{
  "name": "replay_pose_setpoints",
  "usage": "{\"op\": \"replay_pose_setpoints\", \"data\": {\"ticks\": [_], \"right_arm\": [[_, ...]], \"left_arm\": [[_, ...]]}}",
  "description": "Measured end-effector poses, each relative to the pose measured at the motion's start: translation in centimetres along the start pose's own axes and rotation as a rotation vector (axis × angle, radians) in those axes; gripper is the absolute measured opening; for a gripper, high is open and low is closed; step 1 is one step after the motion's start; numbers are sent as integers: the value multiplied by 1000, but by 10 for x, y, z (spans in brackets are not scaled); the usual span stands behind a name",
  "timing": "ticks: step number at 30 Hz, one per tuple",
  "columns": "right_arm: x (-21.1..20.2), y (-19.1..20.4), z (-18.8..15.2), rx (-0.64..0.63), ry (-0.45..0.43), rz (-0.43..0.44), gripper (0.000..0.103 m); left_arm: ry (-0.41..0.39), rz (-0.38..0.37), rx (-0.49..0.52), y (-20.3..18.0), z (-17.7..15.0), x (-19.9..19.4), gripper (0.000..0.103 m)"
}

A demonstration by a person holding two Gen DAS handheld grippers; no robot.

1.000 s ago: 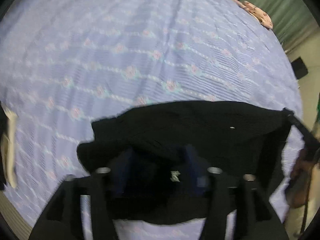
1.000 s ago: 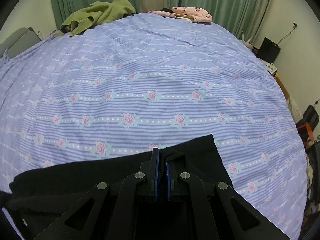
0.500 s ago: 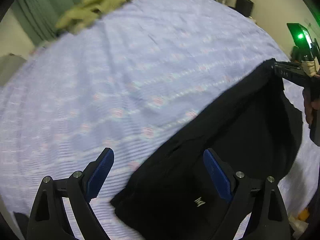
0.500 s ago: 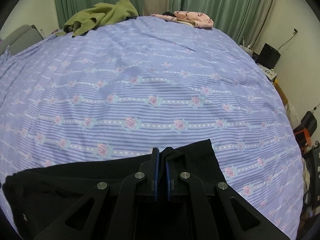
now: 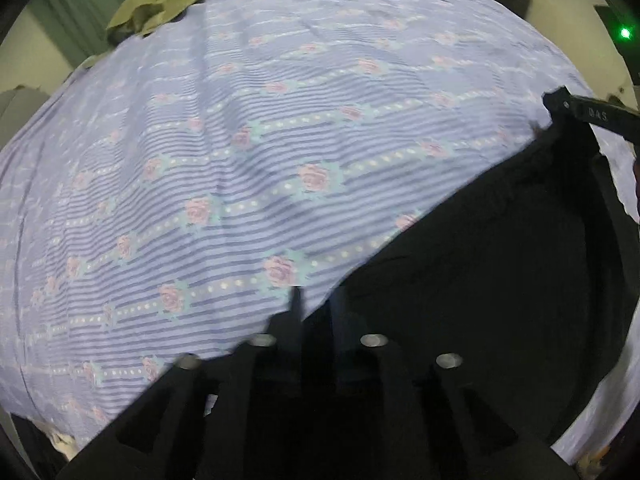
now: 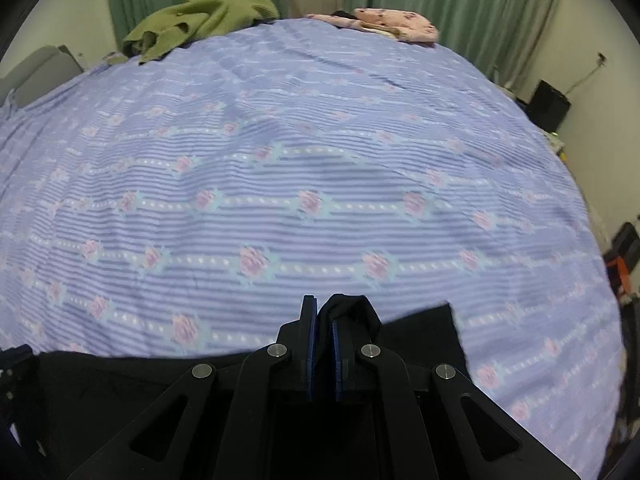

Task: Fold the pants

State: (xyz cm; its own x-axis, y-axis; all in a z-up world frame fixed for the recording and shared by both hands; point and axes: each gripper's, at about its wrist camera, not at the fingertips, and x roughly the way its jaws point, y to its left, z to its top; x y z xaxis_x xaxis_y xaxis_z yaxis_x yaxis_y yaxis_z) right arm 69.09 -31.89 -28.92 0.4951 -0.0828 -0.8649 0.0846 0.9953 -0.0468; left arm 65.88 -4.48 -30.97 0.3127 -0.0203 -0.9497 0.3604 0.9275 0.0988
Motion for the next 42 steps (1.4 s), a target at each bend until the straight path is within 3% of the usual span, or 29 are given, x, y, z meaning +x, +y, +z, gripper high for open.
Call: {"op": "replay_pose_setpoints", "data": {"ticks": [1, 3, 5, 7, 9, 10, 13, 18, 19, 25, 30, 32, 34, 35, 36, 38, 42], "right_arm": [[2, 1, 2, -4, 3, 3, 13], [1, 2, 6, 3, 11, 11, 40], [-12, 2, 5, 13, -4, 21, 48], [-33, 7, 2, -19, -31, -41, 50], [-62, 16, -4, -65, -74, -125, 72], [-77, 22, -8, -94, -100, -159, 77], [-125, 47, -29, -185, -195, -197, 78], [-163, 100, -80, -307, -222, -86, 79], [-166, 107, -90, -311, -222, -71, 79], [-152, 122, -135, -249, -71, 33, 79], [-137, 120, -147, -188, -3, 48, 79], [-135, 121, -149, -185, 4, 43, 79], [-133, 124, -151, -196, 7, 38, 79], [-133, 125, -151, -199, 6, 38, 79], [-133, 127, -151, -200, 4, 37, 79], [-135, 127, -153, -195, 4, 40, 79], [-139, 130, -151, -182, -5, 64, 79]], "left_arm": [[-4, 6, -22, 5, -1, -3, 48], [-37, 1, -57, 13, -2, -17, 51], [-118, 30, -103, 26, -7, -47, 56], [-210, 47, -126, 41, -21, -80, 64], [-264, 61, -131, 57, -38, -105, 70], [-278, 70, -128, 63, -49, -115, 70], [-281, 83, -102, 80, -79, -130, 71], [-199, -73, -167, 106, -124, -109, 69], [-183, -103, -196, 110, -130, -101, 65], [-145, -246, -315, 109, -143, -61, 49], [-120, -293, -362, 111, -132, -33, 46], [-102, -326, -381, 111, -130, -24, 35], [-99, -337, -418, 112, -130, -19, 31], [-99, -339, -435, 114, -131, -18, 24], [-98, -341, -461, 117, -133, -16, 23], [-120, -351, -491, 120, -138, -22, 9], [-182, -305, -493, 124, -144, -49, 8]]}}
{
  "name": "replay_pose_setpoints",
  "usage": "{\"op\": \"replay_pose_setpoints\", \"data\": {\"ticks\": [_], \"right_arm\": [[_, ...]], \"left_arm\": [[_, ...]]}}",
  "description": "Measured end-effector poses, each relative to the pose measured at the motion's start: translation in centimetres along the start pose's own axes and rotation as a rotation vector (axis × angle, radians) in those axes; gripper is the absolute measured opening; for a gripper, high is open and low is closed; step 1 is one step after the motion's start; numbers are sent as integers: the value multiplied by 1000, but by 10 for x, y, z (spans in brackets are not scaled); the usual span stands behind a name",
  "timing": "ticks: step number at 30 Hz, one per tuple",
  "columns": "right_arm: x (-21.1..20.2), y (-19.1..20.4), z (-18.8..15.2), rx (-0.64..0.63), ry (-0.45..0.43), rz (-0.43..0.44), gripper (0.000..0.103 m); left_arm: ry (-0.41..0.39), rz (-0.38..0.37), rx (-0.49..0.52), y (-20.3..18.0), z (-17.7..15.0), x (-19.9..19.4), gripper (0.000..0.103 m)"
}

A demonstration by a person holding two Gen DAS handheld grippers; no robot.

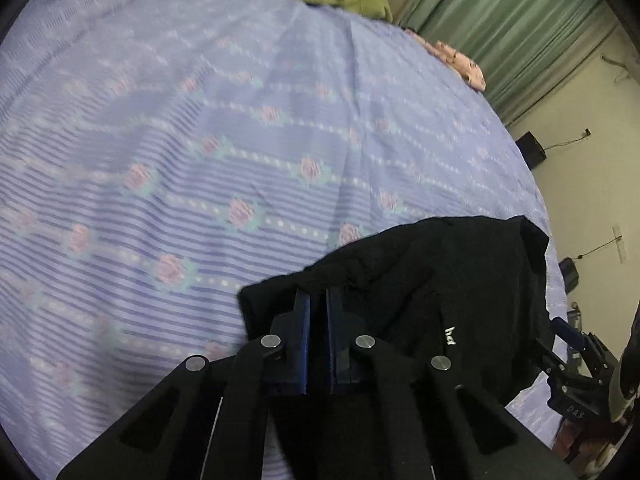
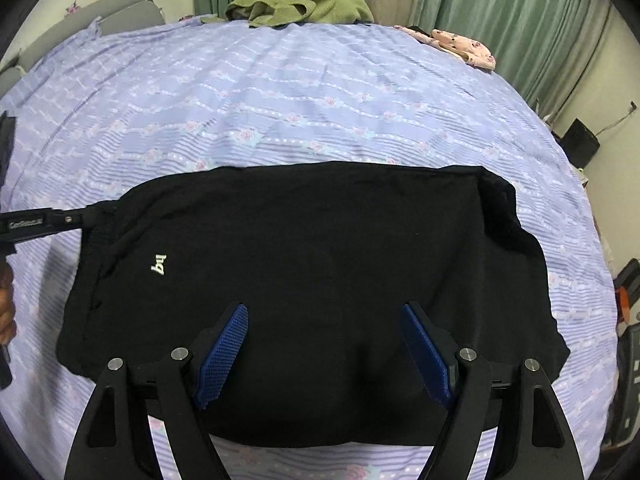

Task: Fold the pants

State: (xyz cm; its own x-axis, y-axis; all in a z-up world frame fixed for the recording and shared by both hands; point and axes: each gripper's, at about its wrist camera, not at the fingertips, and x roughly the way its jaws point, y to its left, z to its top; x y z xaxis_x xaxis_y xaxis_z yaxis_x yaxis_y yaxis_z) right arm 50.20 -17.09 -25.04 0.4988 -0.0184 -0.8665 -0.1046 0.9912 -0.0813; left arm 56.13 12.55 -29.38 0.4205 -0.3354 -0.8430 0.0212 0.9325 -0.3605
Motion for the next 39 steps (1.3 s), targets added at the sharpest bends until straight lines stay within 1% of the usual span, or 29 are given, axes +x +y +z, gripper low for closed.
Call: {"op": "replay_pose_setpoints", "data": {"ticks": [2, 6, 8, 10, 13, 16, 17, 18, 19, 20, 21, 22, 23, 24, 25, 26, 28, 29, 30, 32, 33, 35, 38, 39], "right_arm": [[-1, 0, 2, 11, -10, 11, 79], [1, -2, 5, 32, -8, 21, 79], [2, -4, 6, 38, -9, 10, 79], [3, -8, 6, 47, -4, 6, 79], [5, -16, 7, 60, -2, -1, 79], [5, -25, 7, 67, -21, -36, 79], [4, -31, 7, 72, -33, -57, 79], [4, -35, 8, 77, -38, -70, 79], [4, -42, 8, 84, -44, -82, 79], [4, -49, 9, 89, -49, -95, 79], [5, -54, 10, 87, -51, -111, 79], [4, -60, 11, 78, -62, -124, 79], [2, -67, 12, 64, -85, -132, 79], [1, -72, 13, 50, -108, -140, 79], [0, -78, 15, 29, -133, -154, 79], [0, -84, 17, -4, -157, -170, 79], [8, -95, 25, -89, -184, -199, 79], [12, -100, 28, -116, -193, -198, 79], [18, -106, 32, -141, -198, -193, 78], [34, -118, 40, -180, -185, -172, 76], [42, -123, 43, -194, -177, -166, 70], [61, -135, 50, -207, -150, -145, 65], [87, -149, 55, -200, -97, -97, 64], [92, -151, 56, -210, -89, -104, 61]], "left_arm": [[-6, 21, 8, 2, 2, -2, 8], [38, 89, 34, 5, 1, 12, 9], [56, 129, 45, 5, -2, 19, 9], [65, 152, 21, 7, -3, 24, 9], [66, 193, 27, 3, -5, 27, 9], [73, 229, 64, -5, -5, 29, 9], [79, 255, 84, -10, -6, 29, 11], [85, 281, 96, -13, -6, 29, 13], [87, 315, 108, -18, -6, 28, 22], [78, 384, 130, -26, -7, 25, 41], [46, 443, 158, -35, -9, 17, 48], [7, 471, 180, -42, -12, 8, 57], [-44, 501, 206, -54, -15, -4, 63], [-78, 518, 217, -65, -17, -13, 65], [-103, 512, 212, -75, -18, -21, 67], [-114, 462, 191, -87, -19, -27, 67], [-107, 374, 178, -103, -22, -28, 67], [-96, 324, 180, -116, -23, -21, 67], [-87, 301, 193, -126, -23, -13, 67], [-61, 277, 232, -148, -24, 9, 67], [-42, 269, 254, -159, -25, 21, 67], [-10, 233, 278, -174, -31, 40, 67], [25, 216, 278, -187, -36, 61, 67], [32, 210, 275, -189, -37, 64, 67]]}}
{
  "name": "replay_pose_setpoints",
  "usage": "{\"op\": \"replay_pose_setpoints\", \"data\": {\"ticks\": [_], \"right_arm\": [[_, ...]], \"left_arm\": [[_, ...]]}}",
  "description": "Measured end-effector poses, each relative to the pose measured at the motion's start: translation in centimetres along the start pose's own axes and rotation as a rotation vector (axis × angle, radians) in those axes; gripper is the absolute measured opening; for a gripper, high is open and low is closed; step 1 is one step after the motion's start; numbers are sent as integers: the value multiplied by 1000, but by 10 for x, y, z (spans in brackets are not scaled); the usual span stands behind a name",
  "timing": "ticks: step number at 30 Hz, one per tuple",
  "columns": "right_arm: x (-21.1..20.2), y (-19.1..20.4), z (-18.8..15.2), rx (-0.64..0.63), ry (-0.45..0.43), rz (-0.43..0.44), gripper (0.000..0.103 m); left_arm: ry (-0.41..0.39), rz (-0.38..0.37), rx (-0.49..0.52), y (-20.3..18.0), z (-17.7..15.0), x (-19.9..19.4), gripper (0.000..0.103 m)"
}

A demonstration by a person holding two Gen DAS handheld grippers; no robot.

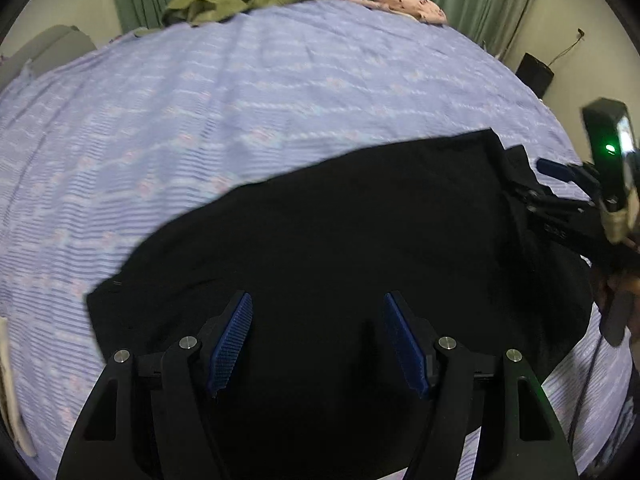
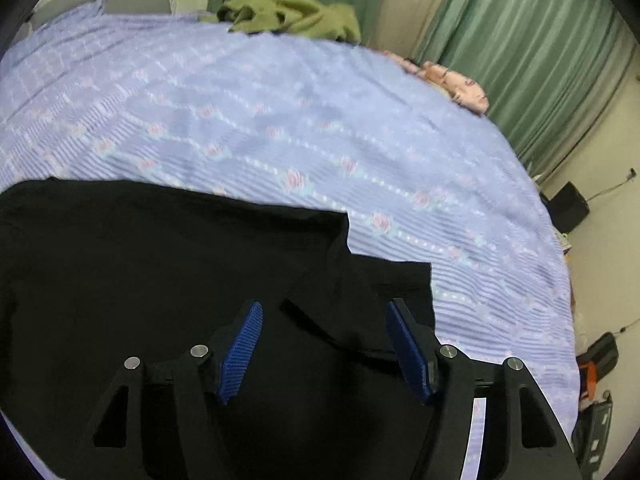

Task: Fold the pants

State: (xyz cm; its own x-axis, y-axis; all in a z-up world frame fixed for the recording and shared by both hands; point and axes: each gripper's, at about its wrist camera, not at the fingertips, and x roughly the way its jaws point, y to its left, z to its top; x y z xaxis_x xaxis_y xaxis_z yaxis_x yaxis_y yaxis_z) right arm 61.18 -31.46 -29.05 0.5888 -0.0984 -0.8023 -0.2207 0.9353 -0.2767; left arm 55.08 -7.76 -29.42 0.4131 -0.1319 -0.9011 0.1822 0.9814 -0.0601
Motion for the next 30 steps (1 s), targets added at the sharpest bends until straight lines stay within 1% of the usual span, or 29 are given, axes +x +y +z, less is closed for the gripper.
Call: {"op": "replay_pose_setpoints", "data": {"ticks": [1, 2, 3, 5, 9, 10, 12, 13, 14, 15, 16, 17, 18, 19, 20, 22, 24, 26, 28, 30], "right_arm": [[7, -1, -1, -17, 8, -1, 58], [15, -2, -1, -39, 21, 11, 49], [23, -4, -1, -51, 43, 18, 27], [38, -15, 0, -26, 93, 36, 7], [38, -51, 7, 100, 55, -7, 7], [40, -63, 11, 133, 50, -38, 7], [49, -78, 18, 158, 60, -82, 7], [54, -85, 22, 171, 69, -120, 7], [59, -90, 25, 177, 76, -153, 14], [61, -94, 26, 181, 83, -171, 35], [60, -99, 28, 194, 81, -199, 48], [58, -102, 29, 206, 63, -216, 63], [50, -106, 29, 219, 36, -234, 68], [38, -109, 27, 234, 13, -252, 68], [27, -111, 25, 253, 3, -250, 68], [2, -111, 15, 288, -15, -205, 68], [-30, -111, -2, 330, -41, -159, 68], [-68, -103, -29, 367, -52, -112, 68], [-91, -97, -50, 390, -44, -76, 68], [-114, -81, -80, 409, -2, -59, 68]], "left_arm": [[3, -7, -4, -2, -1, 2, 67], [6, -13, -9, -3, 0, 5, 67], [11, -17, -13, -5, 1, 8, 67], [15, -20, -19, -9, 3, 12, 67], [4, -22, -20, -16, 9, 15, 67], [3, -23, -17, -18, 12, 17, 67], [3, -16, 0, -26, 18, 22, 67], [1, -12, 12, -30, 20, 23, 67], [-3, -4, 37, -37, 23, 24, 67], [-7, 0, 53, -41, 25, 23, 67], [-12, 2, 69, -45, 27, 22, 67], [-19, 2, 90, -50, 28, 19, 67], [-24, -2, 107, -53, 28, 15, 67], [-34, -10, 125, -56, 28, 9, 67], [-45, -20, 143, -59, 26, 3, 67], [-75, -40, 187, -63, 21, -12, 67], [-114, -63, 263, -68, 9, -31, 67], [-130, -91, 350, -75, -9, -50, 67], [-131, -120, 407, -81, -25, -62, 67], [-114, -150, 479, -95, -46, -73, 67]]}}
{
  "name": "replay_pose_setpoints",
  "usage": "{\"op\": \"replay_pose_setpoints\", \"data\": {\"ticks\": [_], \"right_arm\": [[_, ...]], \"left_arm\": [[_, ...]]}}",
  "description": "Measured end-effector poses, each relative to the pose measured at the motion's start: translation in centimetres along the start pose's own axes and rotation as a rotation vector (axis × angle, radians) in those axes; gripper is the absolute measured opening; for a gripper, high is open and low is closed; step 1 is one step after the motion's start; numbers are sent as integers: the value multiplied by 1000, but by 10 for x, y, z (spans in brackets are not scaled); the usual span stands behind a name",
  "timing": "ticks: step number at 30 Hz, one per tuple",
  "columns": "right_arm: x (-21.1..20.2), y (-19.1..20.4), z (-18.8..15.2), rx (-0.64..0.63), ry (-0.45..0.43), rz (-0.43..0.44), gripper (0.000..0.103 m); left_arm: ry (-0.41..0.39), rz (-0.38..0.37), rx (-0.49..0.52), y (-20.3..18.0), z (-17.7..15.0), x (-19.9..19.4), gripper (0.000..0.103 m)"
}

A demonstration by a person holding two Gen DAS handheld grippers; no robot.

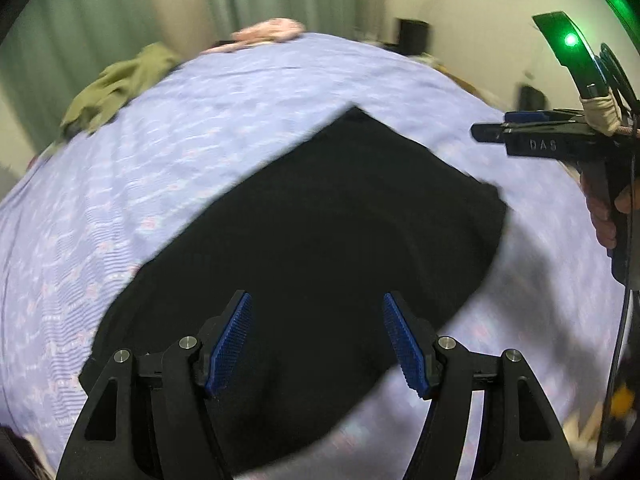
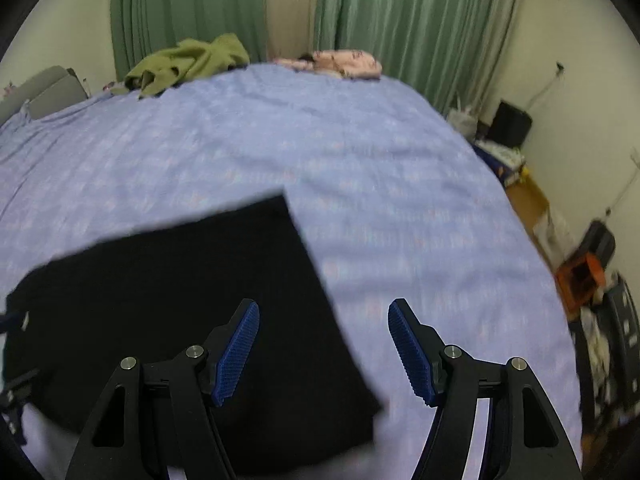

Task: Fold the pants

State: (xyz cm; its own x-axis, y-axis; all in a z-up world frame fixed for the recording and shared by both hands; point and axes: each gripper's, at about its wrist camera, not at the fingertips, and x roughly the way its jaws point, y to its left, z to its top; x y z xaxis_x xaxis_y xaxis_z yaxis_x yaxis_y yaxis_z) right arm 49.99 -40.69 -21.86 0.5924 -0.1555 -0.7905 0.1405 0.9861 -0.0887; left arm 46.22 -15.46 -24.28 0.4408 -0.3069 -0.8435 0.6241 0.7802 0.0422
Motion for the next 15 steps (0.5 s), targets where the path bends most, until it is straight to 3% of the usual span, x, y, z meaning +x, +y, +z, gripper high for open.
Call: {"op": "replay_pose_setpoints", "data": {"ticks": [4, 10, 15], "right_arm": [[-30, 5, -64, 23, 108, 11, 68], [-55, 2, -136, 129, 230, 51, 67], [-66, -3, -171, 208, 280, 63, 67]], "left_arm": [[31, -49, 168, -49, -16, -3, 66], [-17, 71, 533, -128, -36, 16, 58], [37, 133, 647, -149, -35, 58, 47]]}}
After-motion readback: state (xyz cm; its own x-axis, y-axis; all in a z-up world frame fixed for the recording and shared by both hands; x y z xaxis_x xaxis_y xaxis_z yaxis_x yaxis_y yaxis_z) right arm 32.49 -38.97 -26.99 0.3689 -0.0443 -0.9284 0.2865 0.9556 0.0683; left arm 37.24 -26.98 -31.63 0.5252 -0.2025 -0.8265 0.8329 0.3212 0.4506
